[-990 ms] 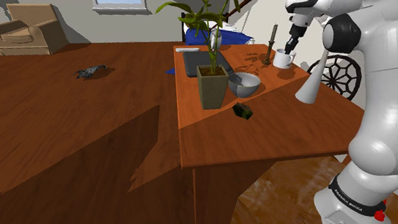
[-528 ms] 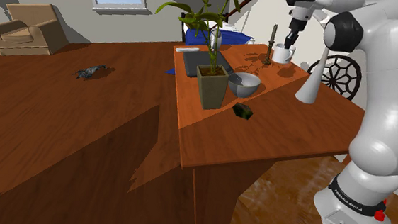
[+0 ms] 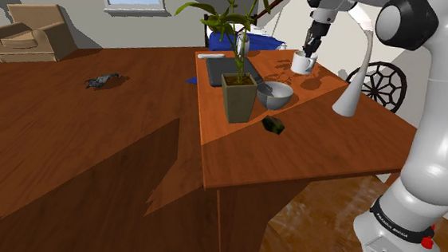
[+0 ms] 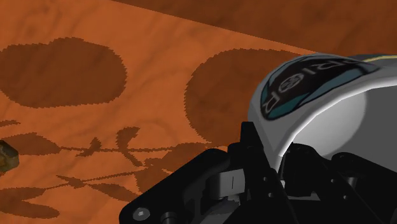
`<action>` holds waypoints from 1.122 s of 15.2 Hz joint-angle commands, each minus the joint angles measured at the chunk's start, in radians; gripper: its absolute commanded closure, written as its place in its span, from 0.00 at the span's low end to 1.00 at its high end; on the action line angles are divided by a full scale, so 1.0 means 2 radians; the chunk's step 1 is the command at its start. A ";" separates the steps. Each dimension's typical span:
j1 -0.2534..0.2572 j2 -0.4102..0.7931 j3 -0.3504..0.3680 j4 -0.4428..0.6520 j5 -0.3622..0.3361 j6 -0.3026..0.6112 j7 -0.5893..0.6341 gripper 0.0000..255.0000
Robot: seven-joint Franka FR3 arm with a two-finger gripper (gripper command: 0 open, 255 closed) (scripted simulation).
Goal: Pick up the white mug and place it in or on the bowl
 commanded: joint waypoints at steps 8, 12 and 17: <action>0.088 -0.066 0.023 -0.080 -0.040 0.036 0.104 1.00; 0.102 -0.071 0.030 -0.106 -0.043 0.059 0.120 1.00; 0.103 -0.067 0.031 -0.134 -0.039 0.091 0.115 1.00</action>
